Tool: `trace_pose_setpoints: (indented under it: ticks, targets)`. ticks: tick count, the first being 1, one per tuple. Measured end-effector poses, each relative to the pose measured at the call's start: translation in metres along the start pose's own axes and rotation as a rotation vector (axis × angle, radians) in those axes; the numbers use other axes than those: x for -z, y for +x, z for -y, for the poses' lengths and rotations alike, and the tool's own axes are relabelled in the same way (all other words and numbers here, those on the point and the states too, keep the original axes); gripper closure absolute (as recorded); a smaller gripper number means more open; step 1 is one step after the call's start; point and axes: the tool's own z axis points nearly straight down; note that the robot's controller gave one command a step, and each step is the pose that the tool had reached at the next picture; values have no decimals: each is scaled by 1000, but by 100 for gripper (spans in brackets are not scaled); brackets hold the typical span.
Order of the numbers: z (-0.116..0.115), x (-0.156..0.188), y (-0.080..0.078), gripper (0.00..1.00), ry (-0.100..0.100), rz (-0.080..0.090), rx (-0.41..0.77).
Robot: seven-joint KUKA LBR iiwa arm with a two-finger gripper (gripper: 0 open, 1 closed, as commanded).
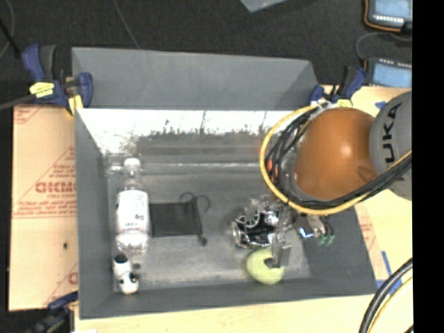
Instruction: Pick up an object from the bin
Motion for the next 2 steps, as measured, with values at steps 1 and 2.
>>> trace_pose_setpoints:
  ticks: [1, 2]
  targets:
    - [-9, -19, -1, 0, 2, 7, 85]
    - [9, -31, -9, 0, 2, 9, 80]
